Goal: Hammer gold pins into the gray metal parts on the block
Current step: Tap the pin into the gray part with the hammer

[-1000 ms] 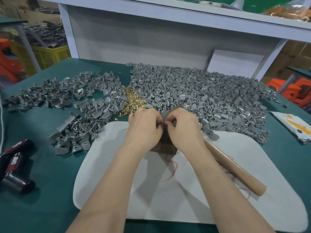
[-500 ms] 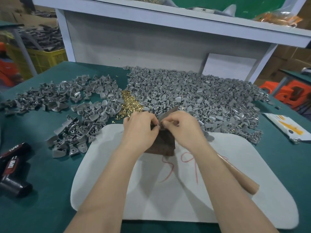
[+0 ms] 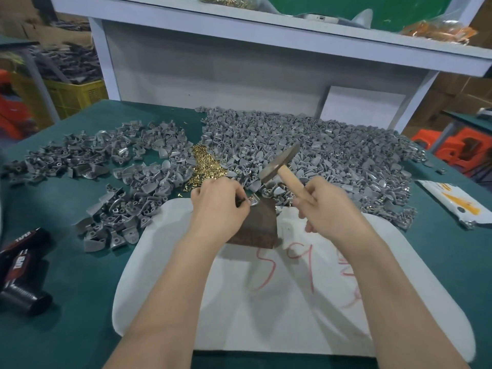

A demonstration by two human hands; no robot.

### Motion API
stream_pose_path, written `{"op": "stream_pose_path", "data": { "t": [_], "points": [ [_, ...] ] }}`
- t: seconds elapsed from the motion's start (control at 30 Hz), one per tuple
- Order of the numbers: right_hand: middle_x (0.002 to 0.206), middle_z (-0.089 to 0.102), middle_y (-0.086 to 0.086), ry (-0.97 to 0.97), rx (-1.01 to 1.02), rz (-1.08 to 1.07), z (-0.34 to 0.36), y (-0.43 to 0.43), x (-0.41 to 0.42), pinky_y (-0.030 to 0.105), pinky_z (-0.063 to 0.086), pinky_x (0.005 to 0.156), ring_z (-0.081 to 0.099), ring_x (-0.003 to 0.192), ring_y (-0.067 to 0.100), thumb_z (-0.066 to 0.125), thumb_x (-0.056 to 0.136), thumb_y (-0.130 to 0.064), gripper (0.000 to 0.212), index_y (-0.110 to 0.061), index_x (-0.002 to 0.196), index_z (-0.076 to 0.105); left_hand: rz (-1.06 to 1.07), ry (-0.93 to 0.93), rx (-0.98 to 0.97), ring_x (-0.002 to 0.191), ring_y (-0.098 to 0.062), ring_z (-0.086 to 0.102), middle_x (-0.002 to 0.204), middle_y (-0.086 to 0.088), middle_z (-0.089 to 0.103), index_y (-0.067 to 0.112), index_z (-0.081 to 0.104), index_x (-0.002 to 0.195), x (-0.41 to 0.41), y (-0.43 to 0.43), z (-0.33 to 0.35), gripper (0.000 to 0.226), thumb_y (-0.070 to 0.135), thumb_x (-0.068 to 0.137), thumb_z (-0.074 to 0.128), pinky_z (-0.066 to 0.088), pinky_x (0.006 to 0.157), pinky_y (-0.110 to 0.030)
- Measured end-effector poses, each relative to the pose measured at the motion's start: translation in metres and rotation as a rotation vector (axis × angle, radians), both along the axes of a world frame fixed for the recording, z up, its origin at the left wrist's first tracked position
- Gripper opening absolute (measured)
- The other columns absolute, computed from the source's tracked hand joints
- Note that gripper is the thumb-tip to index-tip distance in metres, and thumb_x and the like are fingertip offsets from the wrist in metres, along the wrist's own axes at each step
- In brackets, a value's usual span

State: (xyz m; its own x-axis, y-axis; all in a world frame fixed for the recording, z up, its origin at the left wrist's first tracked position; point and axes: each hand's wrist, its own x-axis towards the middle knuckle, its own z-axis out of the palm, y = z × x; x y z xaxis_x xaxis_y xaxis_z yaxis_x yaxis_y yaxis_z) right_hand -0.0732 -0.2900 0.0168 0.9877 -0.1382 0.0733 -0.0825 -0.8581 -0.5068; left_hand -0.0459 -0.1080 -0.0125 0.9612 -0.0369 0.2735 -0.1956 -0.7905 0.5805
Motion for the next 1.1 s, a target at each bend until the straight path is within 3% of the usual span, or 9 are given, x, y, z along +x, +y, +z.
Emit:
{"op": "stream_pose_path", "data": {
  "t": [0.1, 0.2, 0.3, 0.37, 0.5, 0.6, 0.8, 0.93, 1.1],
  "points": [
    [0.094, 0.063, -0.010, -0.174, -0.095, 0.080, 0.007, -0.002, -0.012, 0.026, 0.040, 0.066, 0.059, 0.079, 0.019, 0.055, 0.092, -0.022, 0.048, -0.040, 0.134, 0.043, 0.037, 0.001, -0.004, 0.109, -0.024, 0.045, 0.101, 0.007, 0.064, 0.030, 0.060, 0.078, 0.001, 0.001, 0.000, 0.009, 0.030, 0.087, 0.063, 0.027, 0.091, -0.038],
    [0.117, 0.065, -0.015, -0.405, -0.035, 0.106, 0.011, 0.009, -0.024, 0.022, 0.044, 0.072, 0.062, 0.093, 0.012, 0.057, 0.092, -0.020, 0.056, -0.050, 0.135, 0.039, 0.052, -0.014, -0.014, 0.108, -0.026, 0.046, 0.094, 0.004, 0.062, 0.029, 0.058, 0.074, 0.001, 0.002, -0.002, 0.013, 0.028, 0.086, 0.064, 0.025, 0.085, -0.036],
    [0.115, 0.050, -0.039, -0.530, 0.050, 0.199, 0.011, 0.017, -0.035, -0.002, 0.037, 0.075, 0.051, 0.098, -0.012, 0.059, 0.090, -0.014, 0.061, -0.054, 0.133, 0.040, 0.048, -0.022, -0.053, 0.106, -0.027, 0.046, 0.086, 0.004, 0.061, 0.025, 0.059, 0.071, 0.000, 0.000, -0.002, 0.016, 0.024, 0.085, 0.065, 0.020, 0.081, -0.033],
    [0.105, 0.042, -0.051, -0.439, 0.007, 0.265, 0.010, 0.019, -0.040, -0.007, 0.032, 0.073, 0.045, 0.101, -0.017, 0.059, 0.090, -0.014, 0.069, -0.068, 0.123, 0.034, 0.058, -0.010, -0.029, 0.109, -0.026, 0.046, 0.093, 0.004, 0.064, 0.024, 0.065, 0.076, 0.002, 0.000, -0.002, 0.010, 0.026, 0.086, 0.065, 0.022, 0.084, -0.034],
    [0.119, 0.055, -0.035, -0.369, -0.156, 0.263, 0.018, 0.022, -0.041, 0.001, 0.033, 0.056, 0.040, 0.104, -0.006, 0.058, 0.090, -0.017, 0.067, -0.070, 0.122, 0.033, 0.049, -0.002, -0.025, 0.109, -0.024, 0.046, 0.094, 0.005, 0.065, 0.027, 0.062, 0.073, 0.001, 0.001, 0.000, 0.014, 0.028, 0.087, 0.065, 0.021, 0.085, -0.034],
    [0.124, 0.022, -0.052, -0.522, -0.047, 0.245, 0.026, 0.024, -0.042, -0.004, 0.035, 0.069, 0.051, 0.087, -0.023, 0.058, 0.090, -0.015, 0.081, -0.080, 0.116, 0.016, 0.057, -0.024, -0.038, 0.103, -0.028, 0.049, 0.080, 0.002, 0.063, 0.025, 0.058, 0.062, 0.000, 0.000, -0.001, 0.025, 0.024, 0.087, 0.066, 0.022, 0.082, -0.033],
    [0.113, 0.061, -0.029, -0.332, -0.229, 0.252, 0.020, 0.024, -0.046, 0.009, 0.037, 0.059, 0.060, 0.082, 0.001, 0.057, 0.090, -0.022, 0.070, -0.081, 0.112, 0.025, 0.048, -0.031, -0.050, 0.108, -0.025, 0.048, 0.095, 0.005, 0.067, 0.026, 0.064, 0.070, 0.001, 0.002, -0.004, 0.016, 0.024, 0.086, 0.065, 0.023, 0.085, -0.033],
    [0.108, 0.036, -0.054, -0.552, -0.007, 0.223, 0.020, 0.021, -0.043, -0.007, 0.034, 0.073, 0.050, 0.089, -0.026, 0.058, 0.090, -0.013, 0.077, -0.074, 0.121, 0.025, 0.074, -0.046, -0.062, 0.099, -0.030, 0.052, 0.081, -0.003, 0.067, 0.012, 0.068, 0.069, 0.001, -0.001, -0.004, 0.019, 0.022, 0.085, 0.068, 0.023, 0.080, -0.032],
    [0.118, 0.054, -0.036, -0.257, -0.212, 0.317, 0.015, 0.020, -0.041, 0.010, 0.037, 0.068, 0.055, 0.099, 0.003, 0.054, 0.091, -0.021, 0.064, -0.071, 0.123, 0.030, 0.049, -0.007, -0.027, 0.109, -0.024, 0.050, 0.098, 0.006, 0.067, 0.025, 0.068, 0.078, 0.001, 0.001, 0.000, 0.010, 0.027, 0.087, 0.064, 0.026, 0.087, -0.034]
  ]
}}
